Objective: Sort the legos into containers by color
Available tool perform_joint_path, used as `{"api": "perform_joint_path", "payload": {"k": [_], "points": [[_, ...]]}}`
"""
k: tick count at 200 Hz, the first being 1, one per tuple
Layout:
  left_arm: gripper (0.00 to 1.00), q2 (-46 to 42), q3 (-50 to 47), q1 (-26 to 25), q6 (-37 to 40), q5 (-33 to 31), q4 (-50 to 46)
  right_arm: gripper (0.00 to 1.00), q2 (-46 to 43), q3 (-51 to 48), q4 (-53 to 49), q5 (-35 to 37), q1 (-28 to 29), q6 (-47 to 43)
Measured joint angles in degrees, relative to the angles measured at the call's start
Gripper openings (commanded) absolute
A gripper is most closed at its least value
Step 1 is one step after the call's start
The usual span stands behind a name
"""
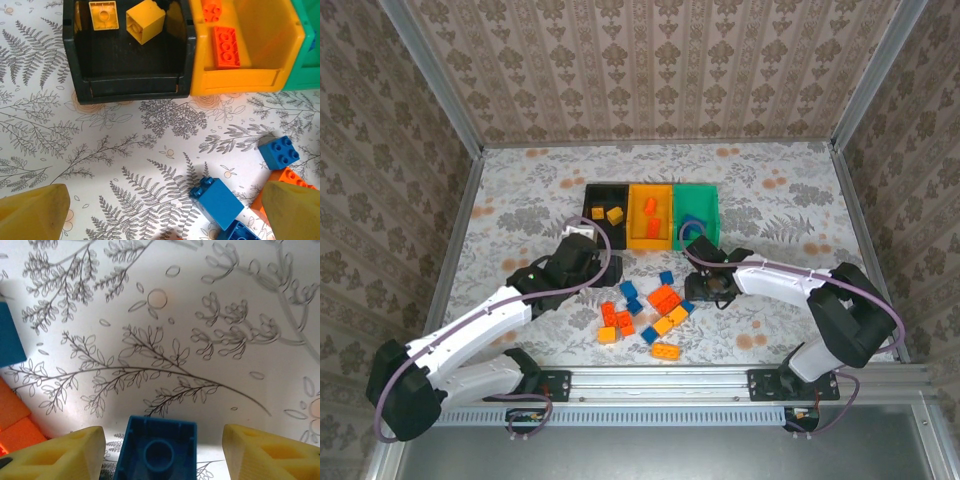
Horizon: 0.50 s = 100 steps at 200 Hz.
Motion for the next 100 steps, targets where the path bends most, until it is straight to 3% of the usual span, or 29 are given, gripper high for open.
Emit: {"api": "perform_joint_path", "payload": {"k": [72, 100], "points": [[1.00, 0.0, -1.2, 0.7, -0.5, 0.8, 0.2, 0.36, -0.1, -1.0, 0.2, 0.0, 0.3, 0.8], [1.00, 0.0, -1.6, 0.7, -0.6, 1.3, 0.2, 0.33, -2.9, 0.9, -3.0, 0.0, 0.0, -1.0]]}}
